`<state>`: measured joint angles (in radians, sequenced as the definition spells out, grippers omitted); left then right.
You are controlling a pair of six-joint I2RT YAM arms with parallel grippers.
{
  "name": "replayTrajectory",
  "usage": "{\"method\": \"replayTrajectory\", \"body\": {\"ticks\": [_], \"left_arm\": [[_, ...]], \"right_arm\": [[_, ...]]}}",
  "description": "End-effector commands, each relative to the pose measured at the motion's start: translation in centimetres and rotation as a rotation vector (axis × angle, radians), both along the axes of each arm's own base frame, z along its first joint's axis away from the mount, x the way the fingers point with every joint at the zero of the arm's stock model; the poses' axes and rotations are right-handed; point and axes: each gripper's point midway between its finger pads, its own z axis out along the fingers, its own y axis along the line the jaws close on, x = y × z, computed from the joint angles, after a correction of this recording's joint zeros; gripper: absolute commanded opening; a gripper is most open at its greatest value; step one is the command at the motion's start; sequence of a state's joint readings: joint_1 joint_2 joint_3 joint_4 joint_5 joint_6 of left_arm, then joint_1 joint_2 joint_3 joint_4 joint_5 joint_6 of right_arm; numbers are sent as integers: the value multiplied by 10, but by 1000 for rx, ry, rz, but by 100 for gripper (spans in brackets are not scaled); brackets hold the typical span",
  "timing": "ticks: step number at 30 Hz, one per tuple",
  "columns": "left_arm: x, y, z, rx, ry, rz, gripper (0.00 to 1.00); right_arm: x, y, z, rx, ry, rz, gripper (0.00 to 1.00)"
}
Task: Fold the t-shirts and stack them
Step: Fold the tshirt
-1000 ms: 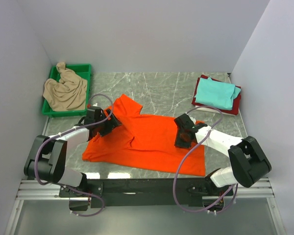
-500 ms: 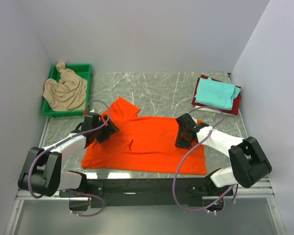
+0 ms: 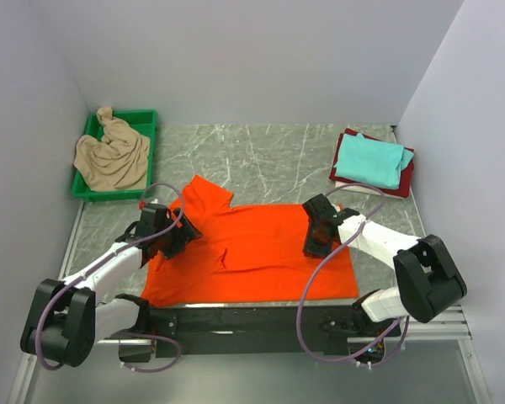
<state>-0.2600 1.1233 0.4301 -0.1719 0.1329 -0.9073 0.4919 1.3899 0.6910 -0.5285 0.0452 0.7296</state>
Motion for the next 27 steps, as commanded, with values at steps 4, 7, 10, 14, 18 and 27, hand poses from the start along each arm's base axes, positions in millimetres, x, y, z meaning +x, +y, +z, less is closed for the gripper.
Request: {"method": "replayTrajectory", "body": {"ticks": [4, 7, 10, 14, 18, 27], "left_arm": [[15, 6, 25, 84, -32, -20, 84], [38, 7, 49, 122, -111, -40, 84], [59, 8, 69, 171, -171, -62, 84], [81, 6, 86, 204, -215, -80, 84], [99, -1, 99, 192, -249, -93, 83], [109, -10, 99, 159, -259, -105, 82]], "right_arm": [[17, -25, 58, -121, -71, -34, 35], [40, -39, 83, -132, -152, -73, 37], [64, -58, 95, -130, -212, -114, 37], [94, -80, 98, -155, -276, -144, 37], [123, -101, 86, -161, -310, -194, 37], [162, -121, 63, -185, -333, -210, 37]]}}
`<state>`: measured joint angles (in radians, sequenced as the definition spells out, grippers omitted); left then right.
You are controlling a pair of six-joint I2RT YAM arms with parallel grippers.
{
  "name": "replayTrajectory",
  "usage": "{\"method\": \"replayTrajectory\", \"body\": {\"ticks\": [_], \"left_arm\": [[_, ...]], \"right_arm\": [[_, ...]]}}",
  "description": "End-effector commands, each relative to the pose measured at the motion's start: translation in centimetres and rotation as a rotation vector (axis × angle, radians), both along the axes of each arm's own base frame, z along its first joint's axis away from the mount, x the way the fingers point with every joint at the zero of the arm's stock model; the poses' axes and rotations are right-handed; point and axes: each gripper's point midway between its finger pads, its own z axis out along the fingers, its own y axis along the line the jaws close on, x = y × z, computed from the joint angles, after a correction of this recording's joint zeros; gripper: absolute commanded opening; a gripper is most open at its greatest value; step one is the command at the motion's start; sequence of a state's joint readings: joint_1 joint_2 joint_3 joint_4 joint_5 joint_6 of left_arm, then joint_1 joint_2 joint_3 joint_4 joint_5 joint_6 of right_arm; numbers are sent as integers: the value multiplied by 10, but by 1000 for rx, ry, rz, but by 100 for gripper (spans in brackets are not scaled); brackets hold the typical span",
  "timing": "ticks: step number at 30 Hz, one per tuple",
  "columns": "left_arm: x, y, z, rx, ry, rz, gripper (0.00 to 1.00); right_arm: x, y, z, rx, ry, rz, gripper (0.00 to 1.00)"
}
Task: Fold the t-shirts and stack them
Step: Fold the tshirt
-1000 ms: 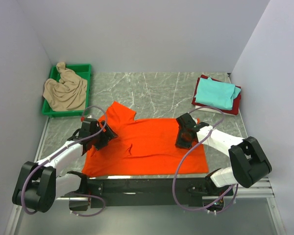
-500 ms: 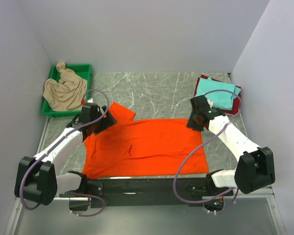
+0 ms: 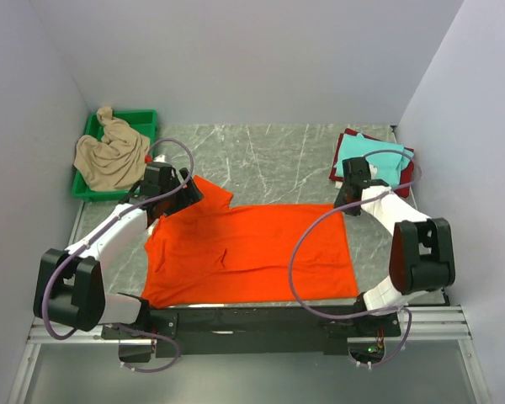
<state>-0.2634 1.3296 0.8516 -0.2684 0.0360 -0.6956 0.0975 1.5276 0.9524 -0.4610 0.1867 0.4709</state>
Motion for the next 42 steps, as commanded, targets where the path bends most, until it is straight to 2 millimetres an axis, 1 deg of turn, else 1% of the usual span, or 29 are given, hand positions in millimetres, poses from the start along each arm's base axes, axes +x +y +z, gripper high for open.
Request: {"method": "replayTrajectory", "body": {"ticks": [1, 3, 5, 6, 12, 17, 20, 21, 23, 24, 25, 26, 27, 29, 31, 32, 33, 35, 36, 38, 39, 40, 41, 42], "left_arm": [[15, -7, 19, -10, -67, -21, 82], [15, -6, 18, -2, -63, -19, 82], [16, -4, 18, 6, -65, -12, 82], [17, -4, 18, 9, -68, -13, 82], [16, -1, 16, 21, -61, -9, 82], [16, 1, 13, 36, -58, -9, 82], [19, -2, 10, 48, -49, -36, 83], [24, -4, 9, 55, -47, -48, 83], [27, -5, 5, 79, -28, -83, 83], [29, -6, -5, 94, 2, -92, 83], [37, -7, 0, 100, -7, -93, 84], [40, -5, -1, 119, -2, -101, 84], [48, -7, -4, 125, 9, -105, 84], [55, -10, -9, 124, 24, -132, 84], [68, -14, -16, 135, 39, -151, 84], [73, -14, -18, 151, 42, -160, 84], [86, -12, -23, 176, 48, -152, 84], [96, -4, -31, 217, 68, -140, 81], [107, -3, -36, 222, 75, -139, 80], [120, 11, -43, 253, 85, -102, 75], [130, 14, -49, 260, 91, -91, 73], [134, 17, -52, 264, 98, -81, 68], [140, 24, -54, 266, 100, -65, 67], [147, 25, -57, 271, 98, -61, 65]], "right_arm": [[39, -5, 16, -17, -114, 13, 37], [45, -7, 10, -8, -105, 9, 37], [48, -6, 3, 3, -93, 17, 37], [53, -5, 3, 4, -103, 19, 37], [62, -7, -9, -4, -77, 22, 36], [62, -7, -18, -1, -50, 20, 36], [59, -7, -23, 4, -33, 18, 34], [60, -7, -22, 3, -36, 19, 33], [60, -7, -23, 5, -35, 18, 29], [59, -7, -23, 4, -29, 15, 28], [59, -7, -24, 2, -27, 13, 27], [58, -7, -26, 4, -19, 11, 25], [56, -7, -28, 6, -11, 8, 24], [55, -6, -29, 11, -8, 9, 21], [54, -6, -31, 11, -1, 11, 19], [54, -7, -30, 9, -5, 6, 15], [52, -7, -30, 5, 1, 5, 14], [50, -10, -30, -5, 4, 0, 7], [49, -10, -30, -9, 8, 1, 5], [46, -12, -29, -16, 11, -3, 1], [46, -12, -28, -18, 8, -4, 1], [46, -12, -27, -18, 8, -4, 1], [45, -12, -26, -19, 7, -3, 0], [45, -12, -26, -17, 6, -5, 0]]}}
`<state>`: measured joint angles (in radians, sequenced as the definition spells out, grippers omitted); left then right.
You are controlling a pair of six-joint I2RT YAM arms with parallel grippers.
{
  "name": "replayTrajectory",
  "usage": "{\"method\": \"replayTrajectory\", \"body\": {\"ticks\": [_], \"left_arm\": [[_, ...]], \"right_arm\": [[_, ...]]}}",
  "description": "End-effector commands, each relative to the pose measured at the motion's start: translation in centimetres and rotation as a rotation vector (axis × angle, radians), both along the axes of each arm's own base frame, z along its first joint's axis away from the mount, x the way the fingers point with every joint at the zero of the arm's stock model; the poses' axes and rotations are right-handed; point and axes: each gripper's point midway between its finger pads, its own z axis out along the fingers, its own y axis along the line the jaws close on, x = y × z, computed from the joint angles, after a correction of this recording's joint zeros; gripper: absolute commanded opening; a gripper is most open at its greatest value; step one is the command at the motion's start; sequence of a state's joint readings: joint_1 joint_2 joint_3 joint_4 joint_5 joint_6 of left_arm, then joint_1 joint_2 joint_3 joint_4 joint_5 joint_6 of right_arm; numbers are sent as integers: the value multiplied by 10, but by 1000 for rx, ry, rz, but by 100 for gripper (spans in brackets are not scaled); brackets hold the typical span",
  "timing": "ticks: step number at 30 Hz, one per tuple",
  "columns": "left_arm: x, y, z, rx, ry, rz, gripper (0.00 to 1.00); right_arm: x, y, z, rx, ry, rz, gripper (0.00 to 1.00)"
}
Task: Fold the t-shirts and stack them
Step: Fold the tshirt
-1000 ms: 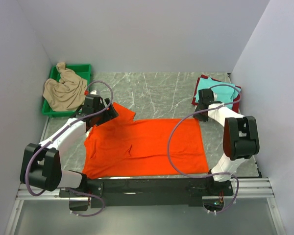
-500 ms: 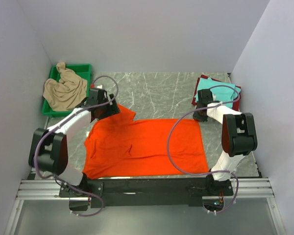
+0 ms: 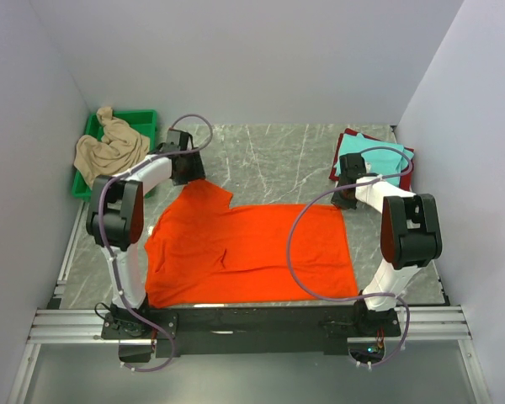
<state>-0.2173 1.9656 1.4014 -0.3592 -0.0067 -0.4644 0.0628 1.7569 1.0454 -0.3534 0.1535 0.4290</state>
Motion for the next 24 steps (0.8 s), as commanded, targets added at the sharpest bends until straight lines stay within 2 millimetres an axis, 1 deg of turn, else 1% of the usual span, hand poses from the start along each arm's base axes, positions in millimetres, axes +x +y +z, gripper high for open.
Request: {"method": "replayTrajectory", "body": {"ticks": [1, 3, 4, 6, 10, 11, 15, 17, 20, 24], "left_arm": [[26, 22, 5, 58, -36, 37, 63], [35, 24, 5, 77, -46, 35, 62], [38, 26, 5, 85, -51, 36, 60], [42, 25, 2, 94, -50, 23, 58], [46, 22, -4, 88, -54, 0, 54], [46, 18, -5, 76, -54, -18, 54], [49, 13, -10, 59, -54, -30, 51], [51, 9, -11, 51, -56, -43, 48], [55, 5, -12, 53, -63, -55, 47], [53, -3, -18, 57, -44, -72, 44]], "right_arm": [[6, -7, 14, -23, -35, -24, 0], [6, -7, 16, -20, -35, -24, 0], [7, -6, 15, -18, -35, -24, 0], [8, -6, 17, -15, -37, -25, 0], [11, -5, 19, -10, -41, -22, 0], [12, -4, 20, -7, -44, -22, 0], [14, -3, 21, -5, -42, -18, 0], [14, -3, 21, -5, -41, -14, 0], [14, -3, 20, -2, -40, -14, 0], [12, -2, 17, 2, -31, -13, 0]]}}
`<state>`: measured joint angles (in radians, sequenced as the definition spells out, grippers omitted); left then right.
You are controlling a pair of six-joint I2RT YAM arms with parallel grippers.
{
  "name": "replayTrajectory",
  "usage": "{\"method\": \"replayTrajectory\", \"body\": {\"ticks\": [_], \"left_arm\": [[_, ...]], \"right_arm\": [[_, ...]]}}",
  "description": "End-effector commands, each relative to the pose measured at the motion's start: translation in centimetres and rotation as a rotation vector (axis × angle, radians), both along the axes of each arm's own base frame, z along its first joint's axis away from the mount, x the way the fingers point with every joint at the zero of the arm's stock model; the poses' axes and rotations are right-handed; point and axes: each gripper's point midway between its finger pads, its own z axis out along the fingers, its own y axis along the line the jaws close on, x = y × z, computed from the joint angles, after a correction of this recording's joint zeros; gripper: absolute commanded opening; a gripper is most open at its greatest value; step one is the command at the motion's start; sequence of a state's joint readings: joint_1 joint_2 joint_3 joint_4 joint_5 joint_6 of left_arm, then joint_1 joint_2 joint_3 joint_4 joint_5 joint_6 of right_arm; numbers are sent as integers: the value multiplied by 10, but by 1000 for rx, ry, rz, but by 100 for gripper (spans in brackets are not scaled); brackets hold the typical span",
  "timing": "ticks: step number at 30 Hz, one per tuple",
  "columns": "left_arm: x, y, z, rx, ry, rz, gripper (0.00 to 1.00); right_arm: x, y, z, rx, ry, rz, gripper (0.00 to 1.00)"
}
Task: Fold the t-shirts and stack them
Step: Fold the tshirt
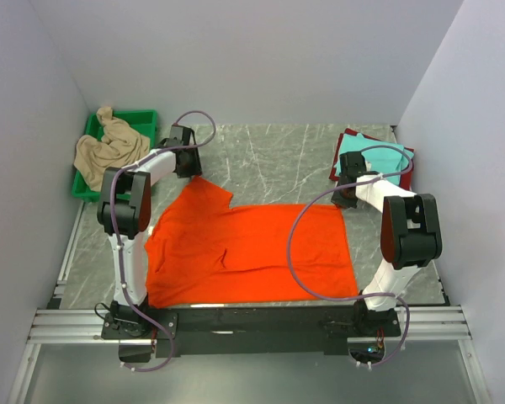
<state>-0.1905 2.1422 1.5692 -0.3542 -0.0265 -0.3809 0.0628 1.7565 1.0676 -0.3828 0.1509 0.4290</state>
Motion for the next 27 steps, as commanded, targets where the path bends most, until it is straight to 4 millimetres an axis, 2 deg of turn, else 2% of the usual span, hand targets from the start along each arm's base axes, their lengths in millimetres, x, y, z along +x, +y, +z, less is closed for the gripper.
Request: {"method": "replayTrajectory", "body": {"ticks": [1, 6, 12, 14, 21, 27], "left_arm": [[10, -15, 6, -5, -32, -41, 43], [3, -14, -5, 12, -4, -37, 32], [0, -7, -10, 40, 10, -14, 6], [1, -7, -13, 45, 17, -13, 2], [3, -12, -15, 45, 19, -23, 0], [22, -20, 10, 9, -62, -30, 0]], "right_arm": [[12, -2, 13, 1, -39, -12, 0], [11, -2, 12, 0, -34, -13, 0], [11, -3, 12, 2, -35, -17, 0], [10, -2, 13, 2, -33, -15, 0], [11, 1, 21, 17, -36, -11, 0], [19, 0, 38, 12, -46, -19, 0]]}}
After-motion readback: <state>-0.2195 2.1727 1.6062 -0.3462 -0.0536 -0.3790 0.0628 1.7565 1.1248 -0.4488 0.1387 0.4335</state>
